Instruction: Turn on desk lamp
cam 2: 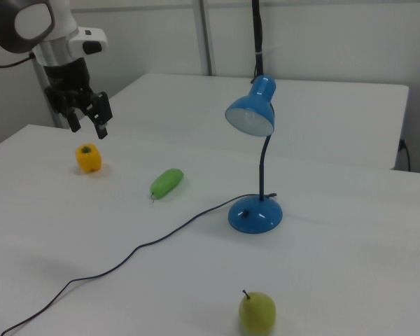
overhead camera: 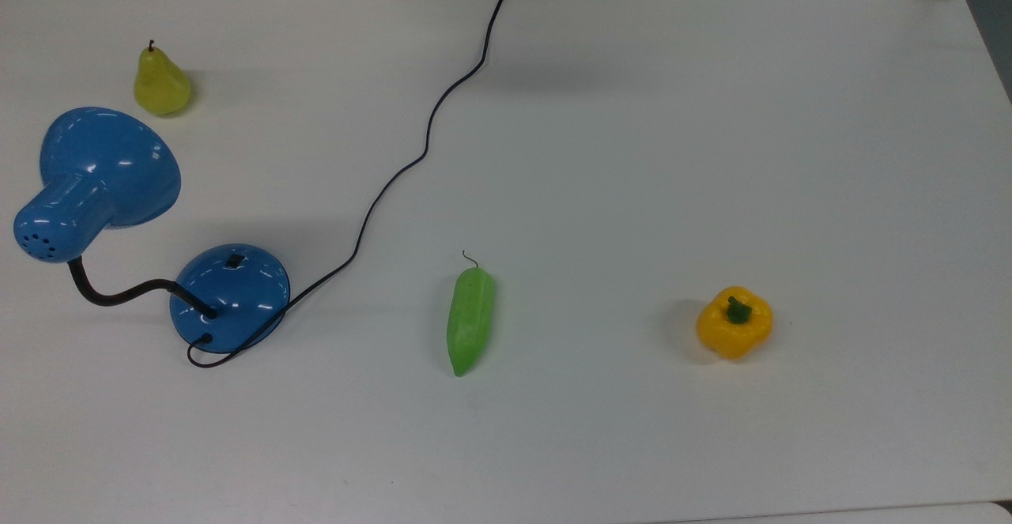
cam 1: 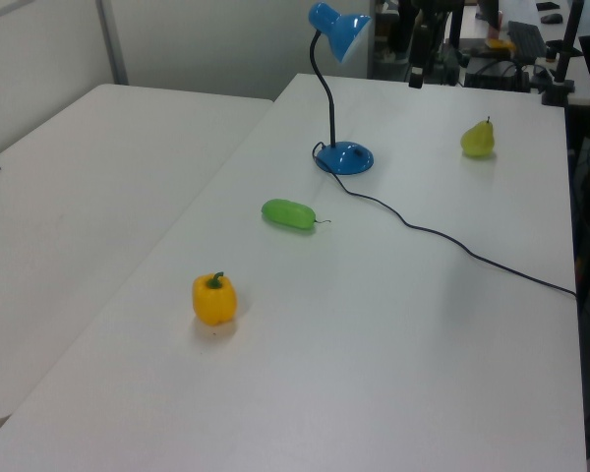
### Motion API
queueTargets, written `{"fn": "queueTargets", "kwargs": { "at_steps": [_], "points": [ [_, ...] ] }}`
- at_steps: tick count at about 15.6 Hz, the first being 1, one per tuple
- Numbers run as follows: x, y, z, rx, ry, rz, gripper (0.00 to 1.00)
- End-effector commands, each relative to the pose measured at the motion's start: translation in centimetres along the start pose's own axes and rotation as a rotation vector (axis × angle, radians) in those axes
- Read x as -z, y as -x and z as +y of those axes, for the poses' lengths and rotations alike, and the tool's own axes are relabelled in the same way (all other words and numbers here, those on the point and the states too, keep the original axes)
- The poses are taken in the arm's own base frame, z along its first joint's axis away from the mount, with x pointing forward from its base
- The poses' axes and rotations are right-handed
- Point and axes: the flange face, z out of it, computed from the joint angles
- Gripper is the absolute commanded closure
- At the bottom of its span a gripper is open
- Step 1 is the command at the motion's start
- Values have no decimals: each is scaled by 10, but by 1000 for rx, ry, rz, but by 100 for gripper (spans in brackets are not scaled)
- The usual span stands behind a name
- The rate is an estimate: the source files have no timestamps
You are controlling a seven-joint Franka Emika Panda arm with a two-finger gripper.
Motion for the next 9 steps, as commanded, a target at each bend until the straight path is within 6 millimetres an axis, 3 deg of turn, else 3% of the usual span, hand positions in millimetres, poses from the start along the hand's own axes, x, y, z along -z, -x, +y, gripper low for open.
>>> {"fn": "queueTargets", "kwargs": {
  "at_steps": [1, 2, 3, 9],
  "points": [
    [3, 6, -2, -6, -22, 20, 83],
    [3, 5, -2, -6, -22, 20, 95],
    [3, 5, -2, -16, -23, 21, 100],
    [6, 5, -2, -26, -24, 29, 100]
  ]
}}
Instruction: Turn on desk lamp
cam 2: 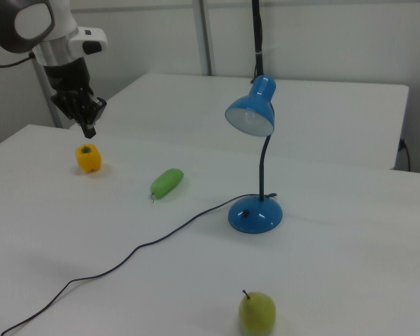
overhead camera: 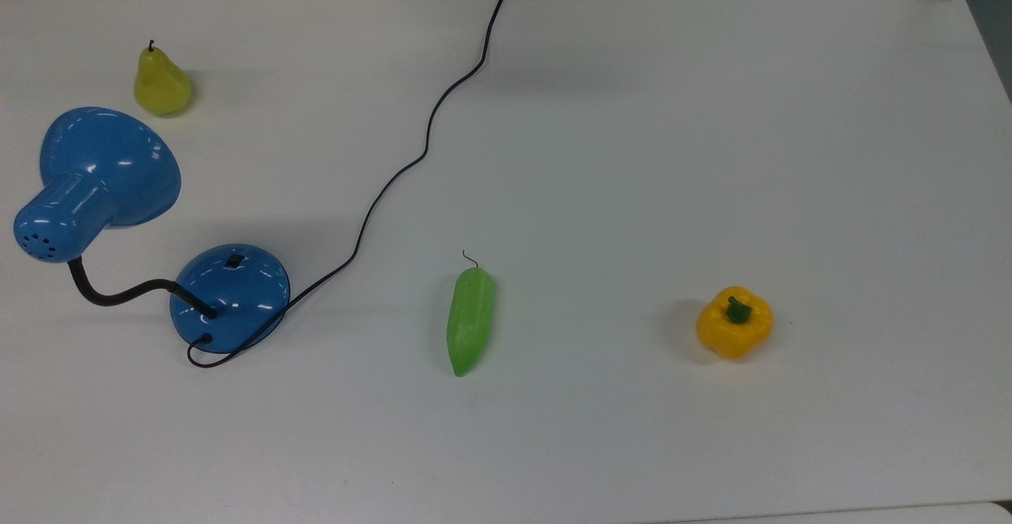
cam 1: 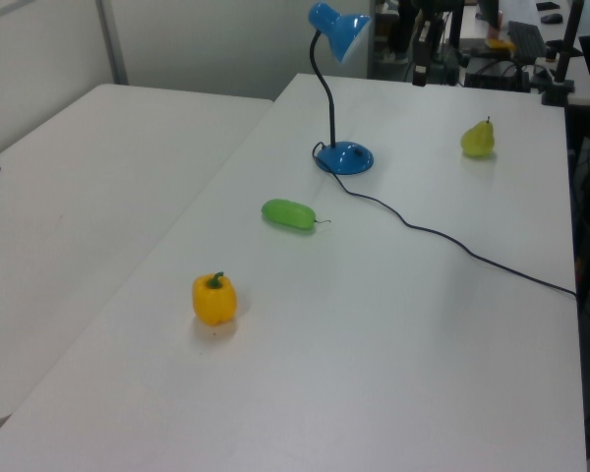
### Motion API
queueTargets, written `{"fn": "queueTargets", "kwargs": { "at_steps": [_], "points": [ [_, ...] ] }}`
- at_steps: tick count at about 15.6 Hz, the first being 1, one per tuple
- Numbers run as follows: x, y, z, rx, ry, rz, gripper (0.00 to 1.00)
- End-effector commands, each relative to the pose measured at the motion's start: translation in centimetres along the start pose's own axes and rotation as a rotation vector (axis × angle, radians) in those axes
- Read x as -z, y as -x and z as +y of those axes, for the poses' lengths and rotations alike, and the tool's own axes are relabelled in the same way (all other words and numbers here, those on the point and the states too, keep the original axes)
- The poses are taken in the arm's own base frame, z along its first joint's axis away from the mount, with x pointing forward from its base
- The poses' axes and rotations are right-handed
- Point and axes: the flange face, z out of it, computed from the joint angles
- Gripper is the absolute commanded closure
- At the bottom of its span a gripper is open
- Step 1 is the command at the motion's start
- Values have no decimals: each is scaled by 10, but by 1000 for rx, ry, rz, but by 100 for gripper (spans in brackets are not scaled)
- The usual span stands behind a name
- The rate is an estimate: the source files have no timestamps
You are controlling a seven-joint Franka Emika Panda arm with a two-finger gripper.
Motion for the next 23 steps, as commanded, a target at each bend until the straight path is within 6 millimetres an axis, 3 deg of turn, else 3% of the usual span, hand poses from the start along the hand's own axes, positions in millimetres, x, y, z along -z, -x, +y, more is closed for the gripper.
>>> {"fn": "queueTargets", "kwargs": {
  "at_steps": [1, 5, 12, 19, 23],
  "points": [
    [5, 6, -1, -24, -23, 23, 100],
    [2, 6, 5, -19, -18, 13, 100],
    [-26, 6, 55, 59, 21, -33, 100],
    [-92, 7, 120, 25, 77, 38, 100],
    [-122, 1, 143, 2, 98, 111, 100]
  ]
}}
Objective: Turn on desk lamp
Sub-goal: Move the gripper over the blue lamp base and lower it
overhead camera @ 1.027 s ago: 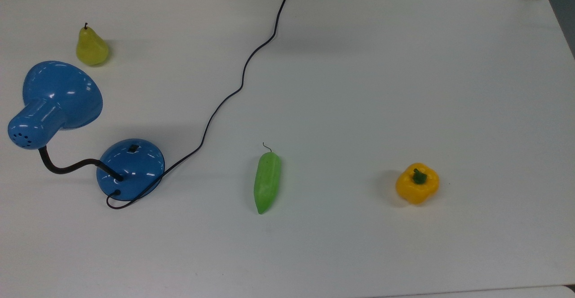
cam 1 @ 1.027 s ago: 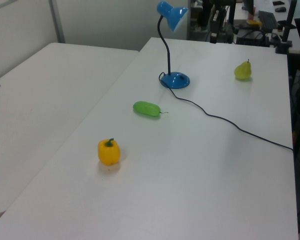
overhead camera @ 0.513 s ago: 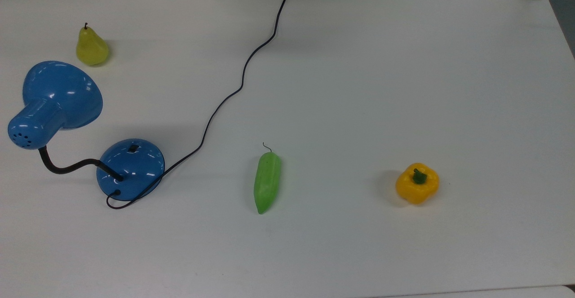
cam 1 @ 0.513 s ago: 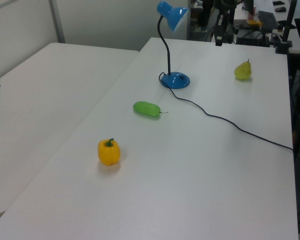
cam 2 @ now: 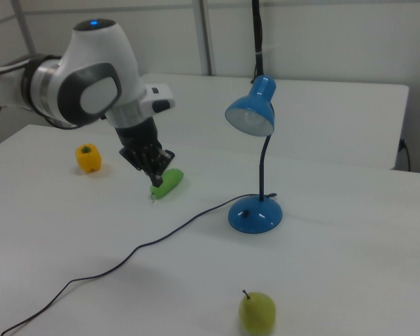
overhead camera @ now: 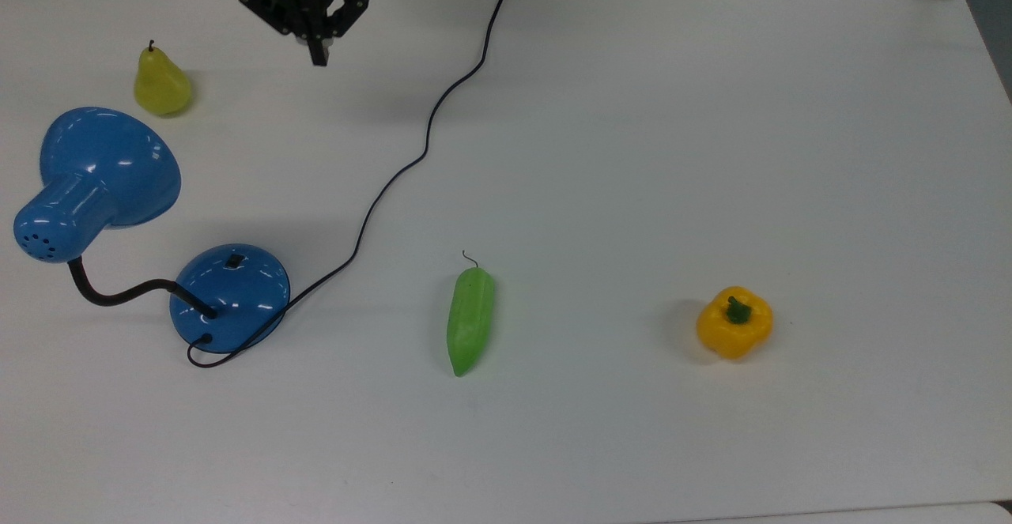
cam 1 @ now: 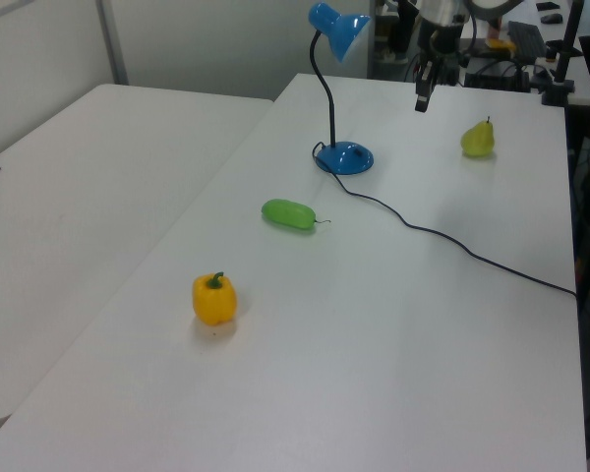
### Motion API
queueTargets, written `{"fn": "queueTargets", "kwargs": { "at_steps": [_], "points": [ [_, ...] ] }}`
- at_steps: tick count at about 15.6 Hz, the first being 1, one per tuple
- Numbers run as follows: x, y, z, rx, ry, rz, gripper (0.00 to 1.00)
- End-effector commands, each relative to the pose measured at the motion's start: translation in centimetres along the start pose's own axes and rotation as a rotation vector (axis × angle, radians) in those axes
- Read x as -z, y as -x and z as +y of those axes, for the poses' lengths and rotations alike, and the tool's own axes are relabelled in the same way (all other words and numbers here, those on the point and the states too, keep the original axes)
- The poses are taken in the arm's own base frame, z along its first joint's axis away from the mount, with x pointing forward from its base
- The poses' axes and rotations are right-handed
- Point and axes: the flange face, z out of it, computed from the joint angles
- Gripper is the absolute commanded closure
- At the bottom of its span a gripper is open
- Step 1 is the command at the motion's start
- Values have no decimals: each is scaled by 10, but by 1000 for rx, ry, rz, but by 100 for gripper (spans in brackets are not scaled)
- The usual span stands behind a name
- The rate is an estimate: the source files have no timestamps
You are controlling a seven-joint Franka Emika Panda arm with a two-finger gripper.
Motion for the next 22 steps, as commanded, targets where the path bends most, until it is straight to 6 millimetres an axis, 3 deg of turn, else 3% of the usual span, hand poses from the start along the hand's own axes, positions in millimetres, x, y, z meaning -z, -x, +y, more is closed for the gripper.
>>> {"fn": "queueTargets", "kwargs": {
  "at_steps": [1, 7, 22],
  "points": [
    [-27, 2, 18, 0, 27, 69, 100],
    [-75, -17, 33, -22, 62, 142, 100],
    [-157, -46, 80, -126, 143, 386, 100]
  ]
}}
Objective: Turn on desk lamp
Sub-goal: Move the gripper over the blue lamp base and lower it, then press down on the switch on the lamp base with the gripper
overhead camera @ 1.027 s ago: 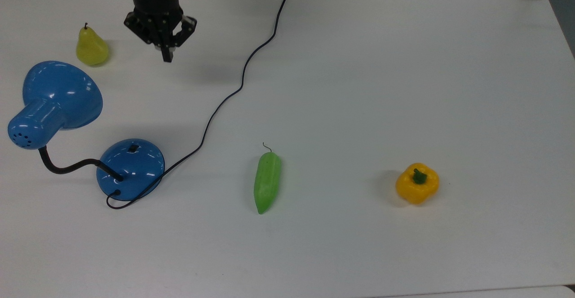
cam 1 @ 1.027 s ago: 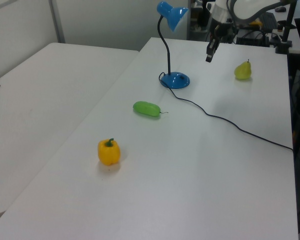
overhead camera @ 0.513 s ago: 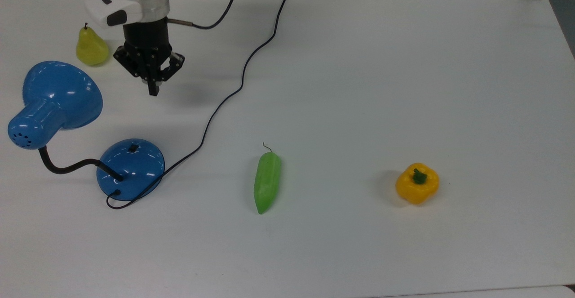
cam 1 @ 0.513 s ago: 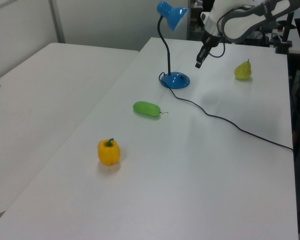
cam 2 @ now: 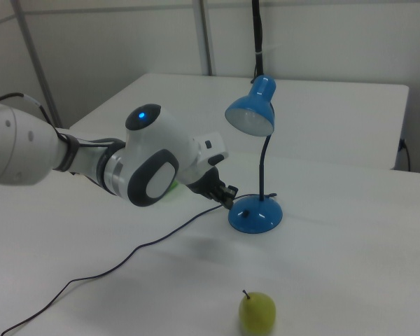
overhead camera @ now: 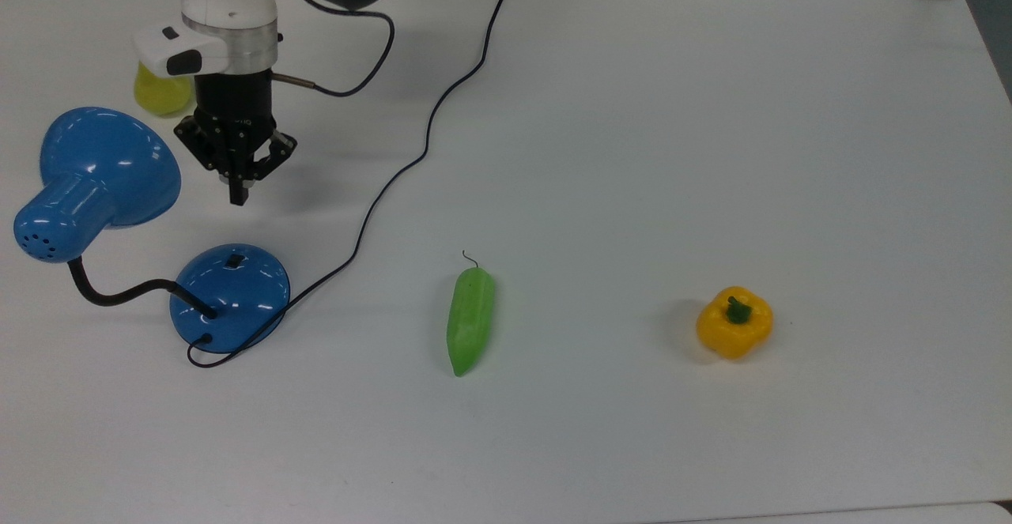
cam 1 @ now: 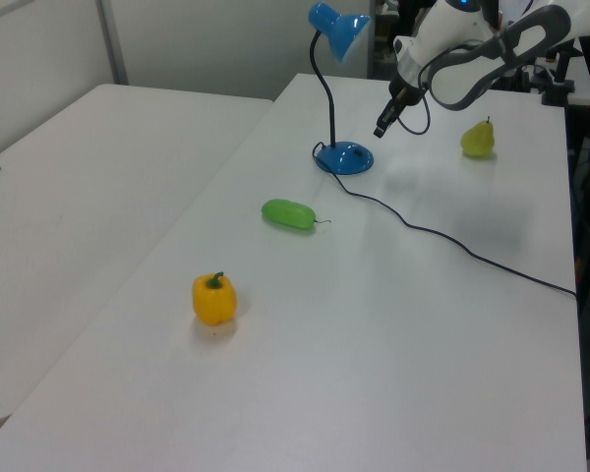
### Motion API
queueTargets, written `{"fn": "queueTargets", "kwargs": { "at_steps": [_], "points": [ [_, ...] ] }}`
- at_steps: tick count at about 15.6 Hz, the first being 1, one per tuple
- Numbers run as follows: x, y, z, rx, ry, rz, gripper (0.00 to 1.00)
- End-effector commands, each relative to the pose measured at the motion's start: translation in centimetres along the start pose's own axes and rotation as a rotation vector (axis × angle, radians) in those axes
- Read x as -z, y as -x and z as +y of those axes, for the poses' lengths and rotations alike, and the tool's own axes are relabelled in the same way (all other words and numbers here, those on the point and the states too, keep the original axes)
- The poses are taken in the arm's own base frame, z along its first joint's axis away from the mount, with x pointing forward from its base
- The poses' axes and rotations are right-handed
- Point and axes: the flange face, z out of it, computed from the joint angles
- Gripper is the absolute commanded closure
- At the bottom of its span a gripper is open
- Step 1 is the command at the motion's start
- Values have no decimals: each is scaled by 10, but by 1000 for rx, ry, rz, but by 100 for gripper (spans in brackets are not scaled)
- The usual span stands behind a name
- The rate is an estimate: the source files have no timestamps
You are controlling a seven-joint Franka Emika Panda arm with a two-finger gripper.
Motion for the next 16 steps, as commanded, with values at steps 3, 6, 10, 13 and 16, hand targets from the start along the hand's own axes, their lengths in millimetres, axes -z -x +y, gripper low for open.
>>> {"fn": "queueTargets", "kwargs": {
  "at_steps": [3, 6, 10, 13, 16],
  "points": [
    [-28, -7, 4, -42, 21, 64, 100],
    [-36, -9, 8, -61, 26, 89, 100],
    [-51, -15, 10, -64, 30, 91, 100],
    [-57, -15, 9, -69, 29, 86, 100],
    [-60, -13, 8, -67, 28, 82, 100]
  ]
}}
